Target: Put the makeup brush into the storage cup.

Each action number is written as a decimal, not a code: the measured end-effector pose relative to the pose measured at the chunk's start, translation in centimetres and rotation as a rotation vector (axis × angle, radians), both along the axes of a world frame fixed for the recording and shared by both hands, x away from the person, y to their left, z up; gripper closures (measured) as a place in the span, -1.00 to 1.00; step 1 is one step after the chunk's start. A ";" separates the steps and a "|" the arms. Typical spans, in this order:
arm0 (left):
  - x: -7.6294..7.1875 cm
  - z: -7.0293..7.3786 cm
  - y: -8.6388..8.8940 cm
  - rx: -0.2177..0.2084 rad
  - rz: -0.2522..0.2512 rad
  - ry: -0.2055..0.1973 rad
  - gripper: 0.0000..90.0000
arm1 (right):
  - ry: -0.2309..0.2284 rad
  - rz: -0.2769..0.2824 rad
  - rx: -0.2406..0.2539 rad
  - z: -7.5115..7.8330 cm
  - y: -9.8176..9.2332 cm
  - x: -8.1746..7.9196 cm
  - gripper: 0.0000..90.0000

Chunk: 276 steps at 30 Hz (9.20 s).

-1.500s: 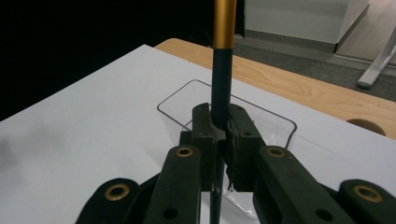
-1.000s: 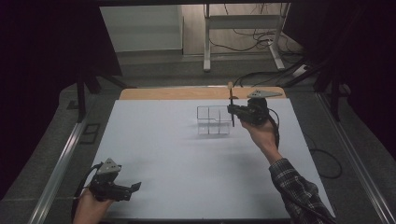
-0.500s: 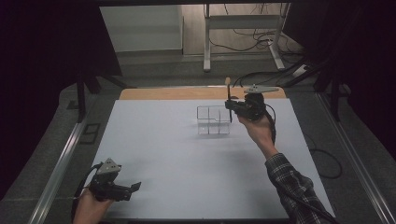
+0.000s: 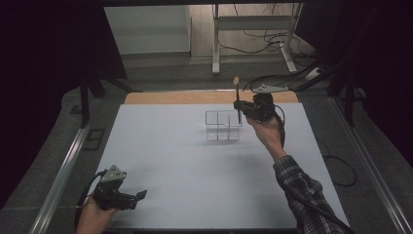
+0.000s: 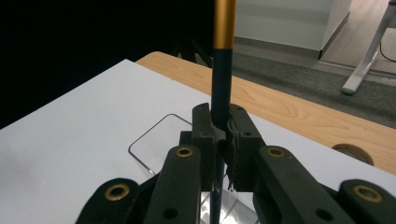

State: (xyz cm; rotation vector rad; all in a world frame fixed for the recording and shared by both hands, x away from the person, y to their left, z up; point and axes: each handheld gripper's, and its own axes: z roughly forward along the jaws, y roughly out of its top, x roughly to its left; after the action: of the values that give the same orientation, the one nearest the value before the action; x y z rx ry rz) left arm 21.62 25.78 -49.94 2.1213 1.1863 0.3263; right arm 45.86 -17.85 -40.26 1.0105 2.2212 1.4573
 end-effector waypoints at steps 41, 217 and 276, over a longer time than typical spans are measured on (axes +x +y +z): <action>0.0 -0.1 -0.1 0.000 -0.008 0.006 -1.00 | 0.010 -0.042 -0.038 -3.1 0.7 2.0 0.84; 0.1 -0.1 -0.2 0.019 -0.001 0.018 -1.00 | 0.112 0.102 -0.288 -5.1 -5.5 -8.8 -0.97; 0.1 -0.2 -0.3 0.022 0.001 0.020 -1.00 | 0.173 0.014 -0.299 -5.6 -12.1 -13.9 -0.97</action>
State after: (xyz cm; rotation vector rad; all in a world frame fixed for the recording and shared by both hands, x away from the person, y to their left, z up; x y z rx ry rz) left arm 21.71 25.52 -50.13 2.1470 1.2007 0.3208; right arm 31.92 -29.97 -45.89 1.0530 2.4762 1.0335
